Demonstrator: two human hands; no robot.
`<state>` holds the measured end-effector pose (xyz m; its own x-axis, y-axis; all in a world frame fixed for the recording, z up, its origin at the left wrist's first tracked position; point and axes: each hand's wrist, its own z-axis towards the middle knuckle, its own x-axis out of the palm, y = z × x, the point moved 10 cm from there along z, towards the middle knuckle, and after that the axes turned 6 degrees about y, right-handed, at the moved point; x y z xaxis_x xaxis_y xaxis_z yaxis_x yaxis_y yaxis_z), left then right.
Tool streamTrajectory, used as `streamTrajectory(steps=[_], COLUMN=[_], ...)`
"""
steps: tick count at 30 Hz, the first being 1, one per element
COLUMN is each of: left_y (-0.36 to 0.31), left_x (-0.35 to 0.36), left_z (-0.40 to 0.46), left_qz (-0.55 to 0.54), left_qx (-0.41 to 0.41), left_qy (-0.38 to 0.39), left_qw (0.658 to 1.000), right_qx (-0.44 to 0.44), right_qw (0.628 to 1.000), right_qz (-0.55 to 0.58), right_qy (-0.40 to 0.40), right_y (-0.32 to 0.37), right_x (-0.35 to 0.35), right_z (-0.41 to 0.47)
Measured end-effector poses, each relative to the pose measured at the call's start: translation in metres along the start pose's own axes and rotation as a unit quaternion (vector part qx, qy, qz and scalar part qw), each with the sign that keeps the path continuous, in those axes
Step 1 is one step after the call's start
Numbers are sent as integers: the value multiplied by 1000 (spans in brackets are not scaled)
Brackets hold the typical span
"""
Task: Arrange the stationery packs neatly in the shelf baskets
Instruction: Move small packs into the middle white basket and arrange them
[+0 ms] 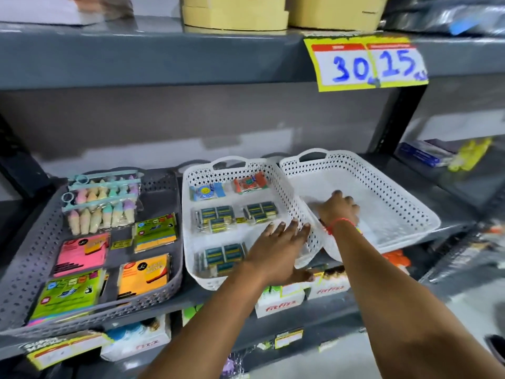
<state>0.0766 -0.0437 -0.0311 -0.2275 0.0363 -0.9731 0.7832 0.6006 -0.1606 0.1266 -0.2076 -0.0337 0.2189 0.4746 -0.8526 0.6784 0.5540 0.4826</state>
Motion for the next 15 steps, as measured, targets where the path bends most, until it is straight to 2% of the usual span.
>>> streamTrajectory(steps=[3,8,15], left_y=[4,5,9], left_x=[3,2,0], left_z=[0,-3,-7], left_qz=[-16,-12,18], left_qx=[-17,-21,-30], left_qy=[0,-15,-46], left_qw=[1000,1000,998], right_qx=[49,43,98], right_qw=[998,998,994], right_qz=[-22,-32,47], right_qy=[35,23,23], right_y=[-28,-25,-46], right_x=[10,14,7], right_z=[5,8,16])
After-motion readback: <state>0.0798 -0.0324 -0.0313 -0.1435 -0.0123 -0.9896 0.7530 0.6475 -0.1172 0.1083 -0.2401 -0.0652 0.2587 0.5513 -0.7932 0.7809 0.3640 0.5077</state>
